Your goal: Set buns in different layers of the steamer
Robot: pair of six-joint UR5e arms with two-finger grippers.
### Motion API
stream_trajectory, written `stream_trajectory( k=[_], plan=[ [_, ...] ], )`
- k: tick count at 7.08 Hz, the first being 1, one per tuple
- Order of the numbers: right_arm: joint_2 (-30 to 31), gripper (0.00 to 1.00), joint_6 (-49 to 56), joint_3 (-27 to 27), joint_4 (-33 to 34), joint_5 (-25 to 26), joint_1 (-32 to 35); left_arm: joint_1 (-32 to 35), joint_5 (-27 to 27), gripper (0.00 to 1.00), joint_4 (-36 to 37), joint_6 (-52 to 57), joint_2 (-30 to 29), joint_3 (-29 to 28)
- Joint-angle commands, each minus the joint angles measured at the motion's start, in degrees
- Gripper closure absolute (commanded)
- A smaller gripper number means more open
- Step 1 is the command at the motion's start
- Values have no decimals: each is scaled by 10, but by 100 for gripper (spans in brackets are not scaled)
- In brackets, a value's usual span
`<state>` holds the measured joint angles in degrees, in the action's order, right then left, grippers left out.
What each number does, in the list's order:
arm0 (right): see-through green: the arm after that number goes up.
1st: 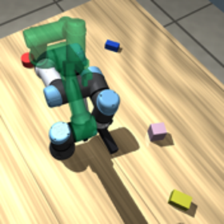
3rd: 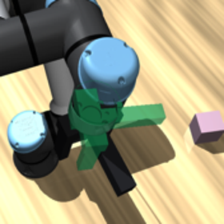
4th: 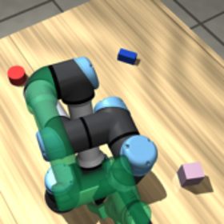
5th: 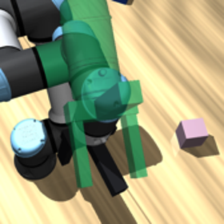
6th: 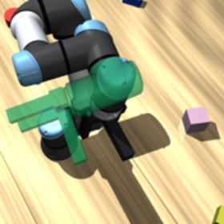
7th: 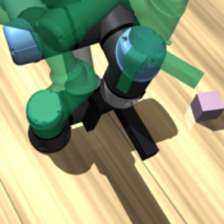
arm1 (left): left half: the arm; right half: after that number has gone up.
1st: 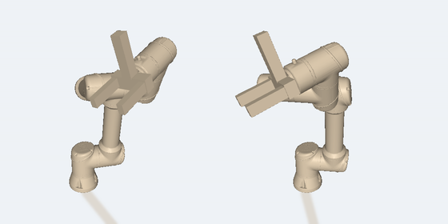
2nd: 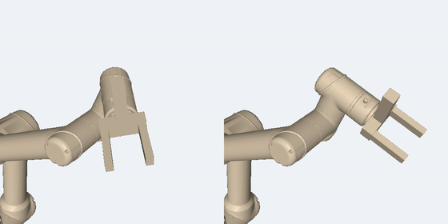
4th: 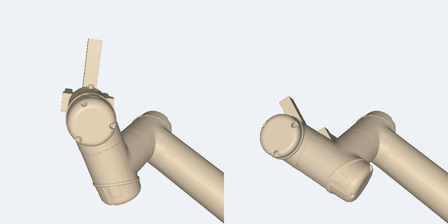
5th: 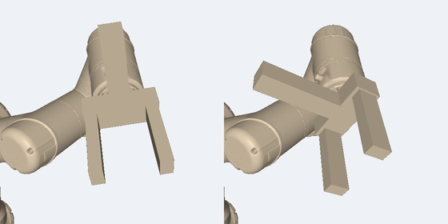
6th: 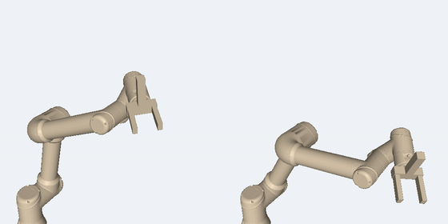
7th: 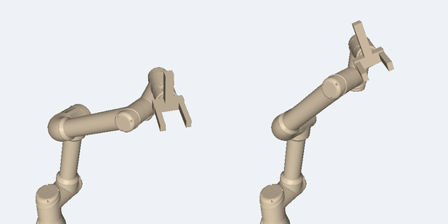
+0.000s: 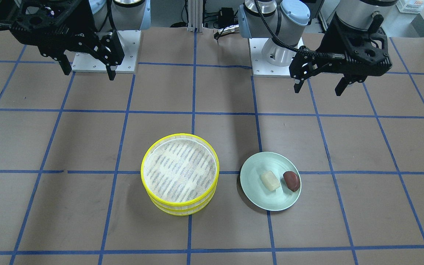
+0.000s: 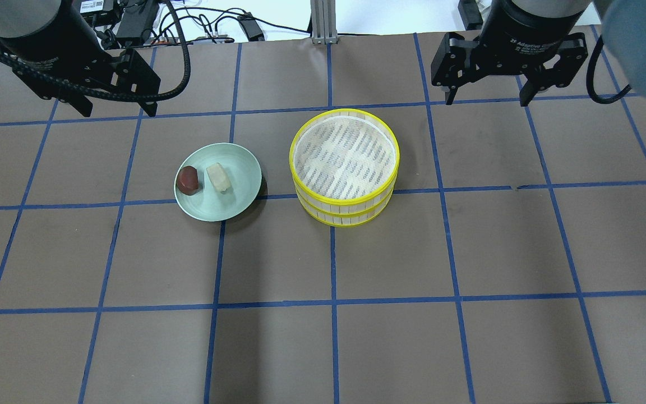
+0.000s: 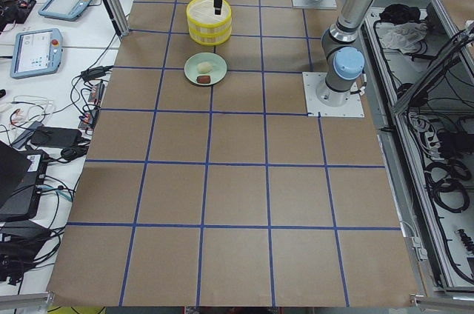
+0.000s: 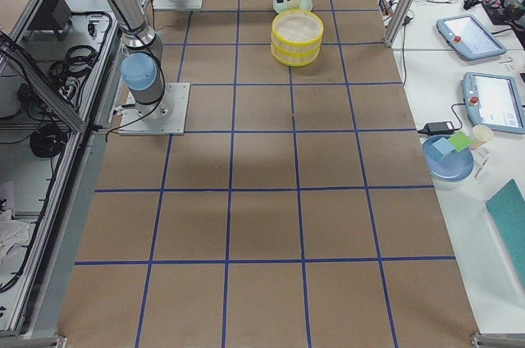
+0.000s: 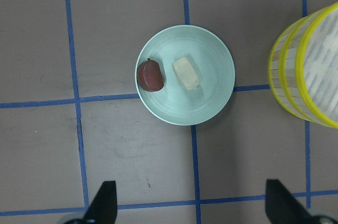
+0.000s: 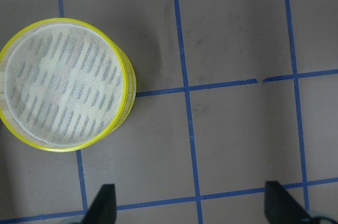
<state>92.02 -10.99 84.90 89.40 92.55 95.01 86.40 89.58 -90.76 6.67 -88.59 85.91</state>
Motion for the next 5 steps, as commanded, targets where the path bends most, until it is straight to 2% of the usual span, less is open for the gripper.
stream_trajectory(
  k=[1, 5],
  plan=[
    [0, 0, 0, 1, 0, 0, 0, -3, -6, 0, 2, 4, -5, 5],
    [1, 0, 1, 1, -8, 2, 0, -6, 2, 0, 1, 2, -1, 7]
  ],
)
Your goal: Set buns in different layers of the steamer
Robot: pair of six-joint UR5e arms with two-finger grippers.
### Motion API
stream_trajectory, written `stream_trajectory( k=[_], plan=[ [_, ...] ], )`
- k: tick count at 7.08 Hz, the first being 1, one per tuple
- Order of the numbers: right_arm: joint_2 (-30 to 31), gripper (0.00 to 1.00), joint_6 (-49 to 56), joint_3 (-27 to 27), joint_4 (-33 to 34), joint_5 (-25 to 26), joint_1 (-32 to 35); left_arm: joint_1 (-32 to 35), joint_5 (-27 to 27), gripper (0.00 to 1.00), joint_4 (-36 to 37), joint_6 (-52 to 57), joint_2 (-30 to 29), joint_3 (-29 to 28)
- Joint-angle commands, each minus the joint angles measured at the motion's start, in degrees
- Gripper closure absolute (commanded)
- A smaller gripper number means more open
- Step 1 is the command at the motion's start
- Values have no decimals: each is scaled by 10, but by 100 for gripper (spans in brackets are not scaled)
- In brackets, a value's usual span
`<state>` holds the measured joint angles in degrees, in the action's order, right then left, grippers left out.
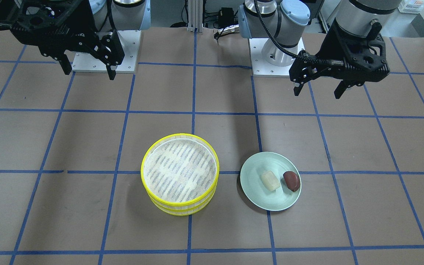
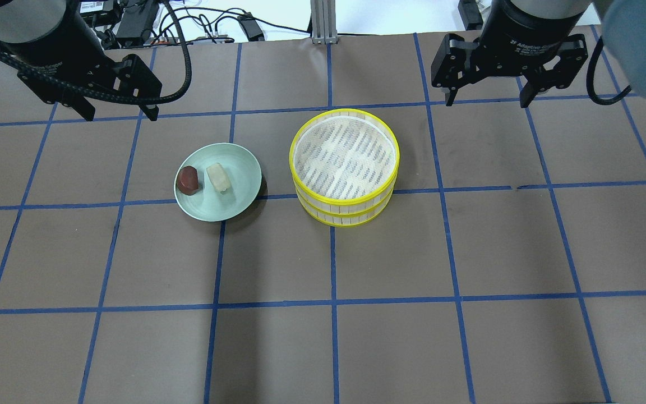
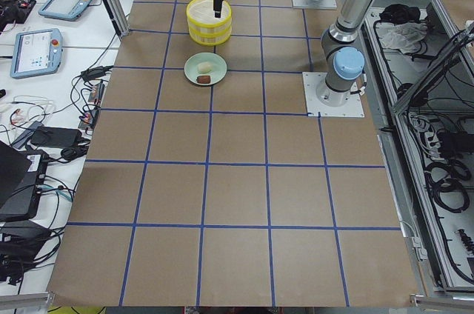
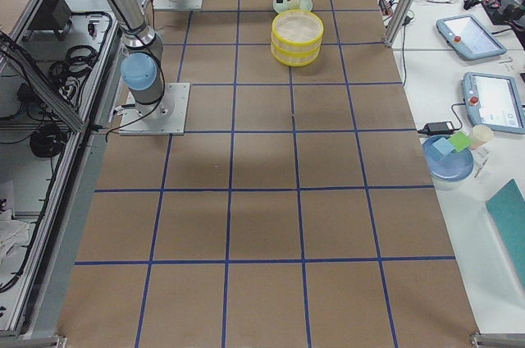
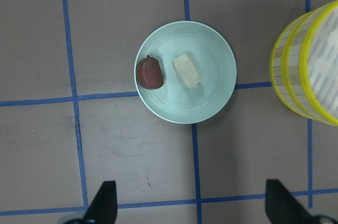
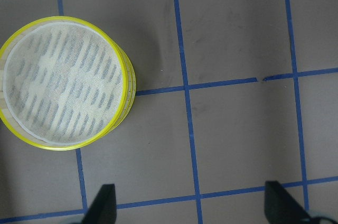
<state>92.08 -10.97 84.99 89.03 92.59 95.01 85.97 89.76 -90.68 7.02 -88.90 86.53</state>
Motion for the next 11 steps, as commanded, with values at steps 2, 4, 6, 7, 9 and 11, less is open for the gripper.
stream_trajectory(
  k=[2, 4, 6, 7, 9, 11],
  plan=[
    [-1, 0, 0, 0, -24, 7, 1, -3, 1, 0, 1, 3, -4, 1],
    [7, 0, 1, -1, -20, 4, -1, -3, 2, 0, -4, -1, -6, 8],
    [0, 0, -1, 0, -17, 1, -1, -3, 1, 0, 39, -8, -5, 33],
    [1, 0, -1, 1, -23, 4, -3, -3, 4, 0, 34, -8, -1, 36],
    [6, 0, -4, 38, -43, -1, 2, -2, -2, 0, 37, 1, 0, 51],
    [12, 0, -2, 47, -50, 10, 1, 0, 1, 0, 39, 1, -2, 52]
  ],
)
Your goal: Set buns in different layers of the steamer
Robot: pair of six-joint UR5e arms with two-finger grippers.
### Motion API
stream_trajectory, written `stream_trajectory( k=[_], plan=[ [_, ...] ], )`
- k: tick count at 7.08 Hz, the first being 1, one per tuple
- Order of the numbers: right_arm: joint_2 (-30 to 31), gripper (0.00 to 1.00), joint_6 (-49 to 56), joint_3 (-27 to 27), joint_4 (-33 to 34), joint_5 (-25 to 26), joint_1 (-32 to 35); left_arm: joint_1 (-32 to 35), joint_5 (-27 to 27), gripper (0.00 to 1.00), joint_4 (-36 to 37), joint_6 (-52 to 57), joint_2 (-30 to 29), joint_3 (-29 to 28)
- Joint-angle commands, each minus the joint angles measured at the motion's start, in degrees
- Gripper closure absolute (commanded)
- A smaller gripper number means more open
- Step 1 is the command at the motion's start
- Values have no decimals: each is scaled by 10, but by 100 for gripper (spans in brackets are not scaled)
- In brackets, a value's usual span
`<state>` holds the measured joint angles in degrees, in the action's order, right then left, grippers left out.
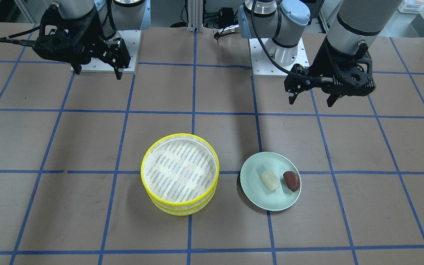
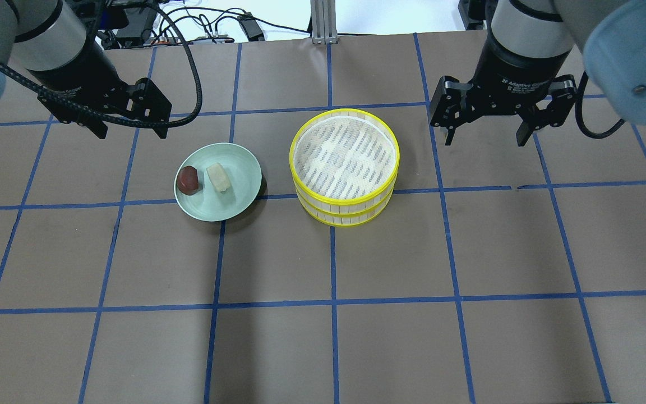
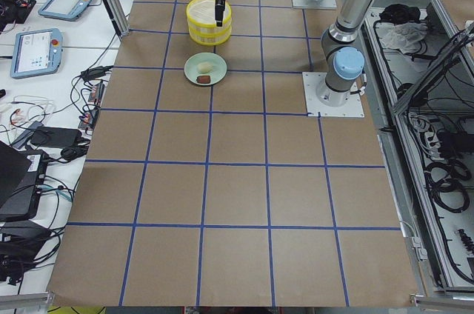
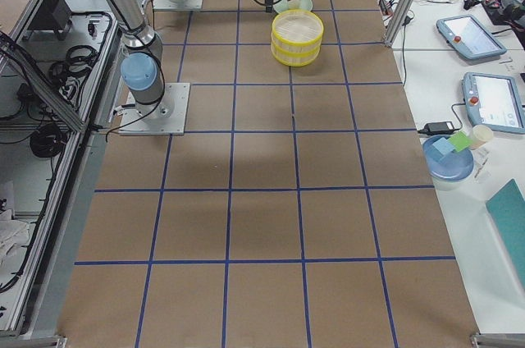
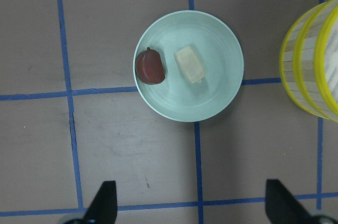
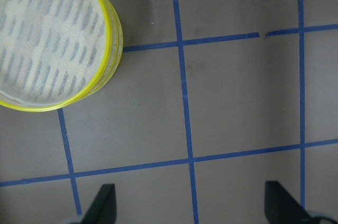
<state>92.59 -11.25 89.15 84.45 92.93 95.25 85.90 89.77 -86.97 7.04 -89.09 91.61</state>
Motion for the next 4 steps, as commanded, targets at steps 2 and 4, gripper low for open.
stream_trajectory(
  k=[2, 4],
  plan=[
    [49, 0, 4, 0, -10, 29, -4, 0, 3, 0, 3, 1, -1, 1],
    [117, 0, 1, -1, -19, 24, -12, -1, 4, 0, 2, 1, -2, 1]
  ],
)
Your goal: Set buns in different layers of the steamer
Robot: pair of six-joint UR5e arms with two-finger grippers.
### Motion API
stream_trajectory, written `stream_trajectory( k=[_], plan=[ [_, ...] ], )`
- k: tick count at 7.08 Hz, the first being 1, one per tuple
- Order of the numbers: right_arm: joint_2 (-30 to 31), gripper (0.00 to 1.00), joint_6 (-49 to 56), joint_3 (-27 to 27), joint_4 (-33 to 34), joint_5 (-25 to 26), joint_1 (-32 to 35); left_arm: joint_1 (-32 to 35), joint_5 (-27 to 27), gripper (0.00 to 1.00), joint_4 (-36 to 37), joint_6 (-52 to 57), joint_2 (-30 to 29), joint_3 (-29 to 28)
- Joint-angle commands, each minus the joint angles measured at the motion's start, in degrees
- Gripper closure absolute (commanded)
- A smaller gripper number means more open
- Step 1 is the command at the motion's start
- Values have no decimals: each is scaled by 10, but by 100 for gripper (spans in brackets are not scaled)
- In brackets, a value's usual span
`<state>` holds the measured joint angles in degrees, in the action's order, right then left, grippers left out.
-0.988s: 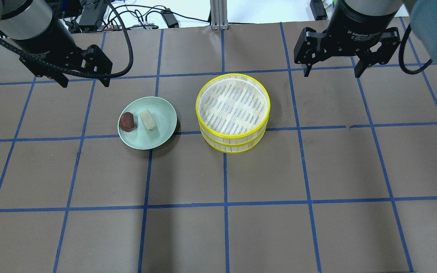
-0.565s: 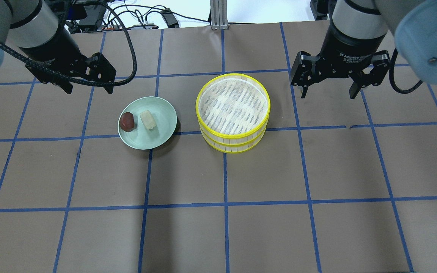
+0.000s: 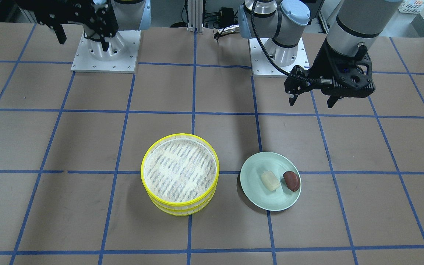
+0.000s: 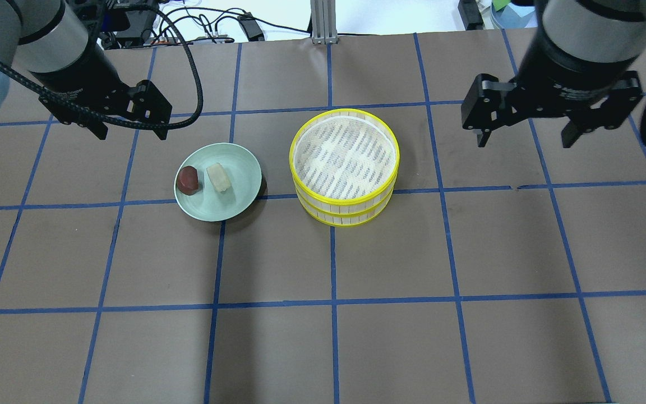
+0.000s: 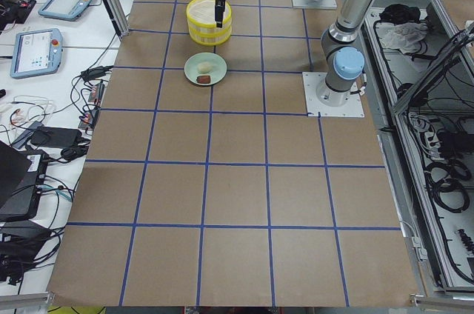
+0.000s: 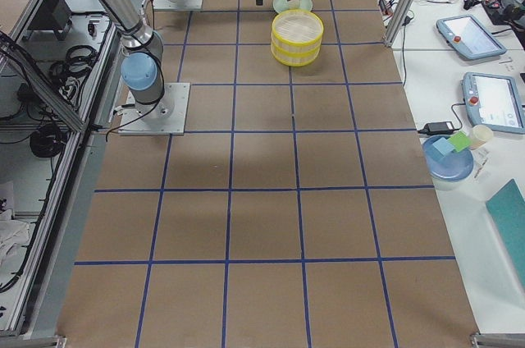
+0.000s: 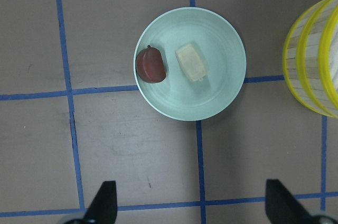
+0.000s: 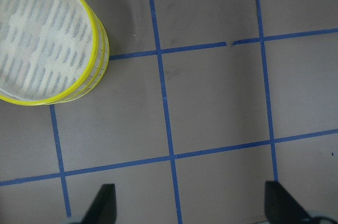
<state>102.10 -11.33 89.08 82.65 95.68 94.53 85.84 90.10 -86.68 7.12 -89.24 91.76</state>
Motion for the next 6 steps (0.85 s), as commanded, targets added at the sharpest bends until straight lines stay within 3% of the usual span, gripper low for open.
stream_trajectory(
  k=[1, 4, 6],
  plan=[
    [16, 0, 2, -13, -8, 3, -7, -2, 1, 0, -2, 0, 0, 0],
    [0, 0, 0, -12, -6, -3, -11, -2, 20, 0, -3, 0, -1, 0],
    [-21, 0, 2, -11, 31, -5, -12, -3, 19, 0, 1, -6, -15, 0]
  ],
)
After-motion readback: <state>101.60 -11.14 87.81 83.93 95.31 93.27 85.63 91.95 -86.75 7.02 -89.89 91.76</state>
